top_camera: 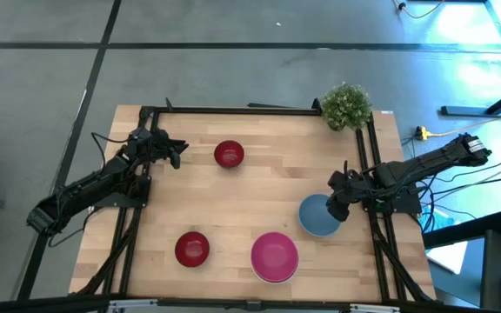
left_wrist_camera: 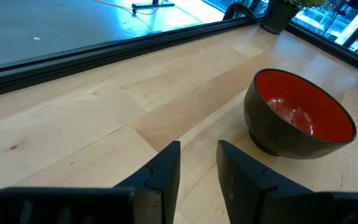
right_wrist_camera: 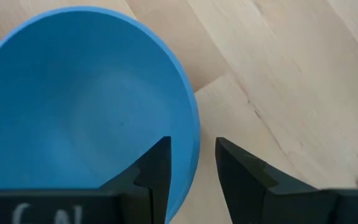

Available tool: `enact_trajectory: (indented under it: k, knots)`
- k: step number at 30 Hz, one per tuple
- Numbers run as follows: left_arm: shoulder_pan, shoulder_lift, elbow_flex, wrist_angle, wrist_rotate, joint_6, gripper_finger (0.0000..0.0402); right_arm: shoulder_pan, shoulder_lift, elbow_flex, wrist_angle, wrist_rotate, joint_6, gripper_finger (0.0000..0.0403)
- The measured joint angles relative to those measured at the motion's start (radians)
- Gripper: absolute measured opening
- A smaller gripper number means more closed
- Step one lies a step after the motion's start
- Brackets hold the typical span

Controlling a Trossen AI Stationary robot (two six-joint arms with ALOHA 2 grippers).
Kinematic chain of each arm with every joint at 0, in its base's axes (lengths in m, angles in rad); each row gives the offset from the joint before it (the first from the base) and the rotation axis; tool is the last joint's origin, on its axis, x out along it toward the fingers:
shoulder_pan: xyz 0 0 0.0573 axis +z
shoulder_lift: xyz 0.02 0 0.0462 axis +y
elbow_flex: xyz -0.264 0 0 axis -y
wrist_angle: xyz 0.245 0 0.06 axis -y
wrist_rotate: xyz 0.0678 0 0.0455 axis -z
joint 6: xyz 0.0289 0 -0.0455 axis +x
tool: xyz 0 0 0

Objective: Nest bowls inside each other
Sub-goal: Stack the blue bowl on the pink bowl

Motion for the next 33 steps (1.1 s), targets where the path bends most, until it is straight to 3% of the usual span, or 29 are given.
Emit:
enact_trajectory:
  k: [10,18,33]
  knots:
    - [0.0,0.0,0.0,0.0,0.0,0.0,0.0099,0.0,0.001,0.0,-0.027,-0.041,0.037,0.0113]
    - [0.0,0.0,0.0,0.0,0.0,0.0,0.0099,0.0,0.006,0.0,-0.026,-0.068,0.044,0.0014]
    - [0.0,0.0,0.0,0.0,0.0,0.0,0.0099,-0.001,0.007,0.013,-0.004,-0.084,0.078,0.0006]
